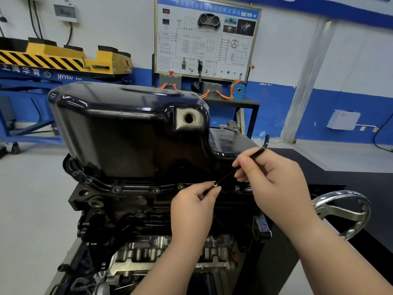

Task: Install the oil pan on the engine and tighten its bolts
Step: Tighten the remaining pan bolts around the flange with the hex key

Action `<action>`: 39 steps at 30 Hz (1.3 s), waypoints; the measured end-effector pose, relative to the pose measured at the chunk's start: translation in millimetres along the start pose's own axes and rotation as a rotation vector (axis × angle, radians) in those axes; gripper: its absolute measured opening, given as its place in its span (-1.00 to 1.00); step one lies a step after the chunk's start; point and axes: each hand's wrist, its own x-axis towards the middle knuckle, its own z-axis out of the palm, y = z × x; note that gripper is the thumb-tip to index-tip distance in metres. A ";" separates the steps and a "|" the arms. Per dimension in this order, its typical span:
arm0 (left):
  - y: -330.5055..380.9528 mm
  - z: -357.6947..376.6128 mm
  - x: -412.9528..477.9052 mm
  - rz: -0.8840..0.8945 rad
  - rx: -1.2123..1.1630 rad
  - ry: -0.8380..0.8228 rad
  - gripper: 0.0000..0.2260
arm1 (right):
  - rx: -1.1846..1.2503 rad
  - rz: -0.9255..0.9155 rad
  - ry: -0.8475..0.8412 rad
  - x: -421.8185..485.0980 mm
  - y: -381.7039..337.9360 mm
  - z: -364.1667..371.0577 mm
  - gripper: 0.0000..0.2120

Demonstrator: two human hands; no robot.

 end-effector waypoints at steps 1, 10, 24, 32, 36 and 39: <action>0.3 -0.2 0.3 0.004 0.007 -0.002 -0.92 | -0.005 -0.010 0.002 -0.7 0.6 1.0 -0.84; 2.3 -1.3 -1.6 0.041 0.068 0.025 -0.96 | -0.047 -0.044 0.053 -2.0 3.5 2.2 -0.82; 21.0 -22.5 19.7 0.081 0.215 -0.099 -0.84 | 0.045 0.043 0.048 8.5 12.5 4.7 -0.81; 27.1 -22.2 20.4 -0.089 -0.009 -0.136 -0.92 | -0.005 0.008 -0.003 21.3 8.1 6.3 -0.80; 26.3 -22.2 19.3 -0.083 0.010 -0.125 -0.91 | -0.034 -0.023 -0.037 22.0 4.5 5.9 -0.81; 23.7 -21.5 17.4 -0.022 0.069 -0.096 -0.87 | -0.031 -0.019 -0.051 19.2 4.1 4.3 -0.81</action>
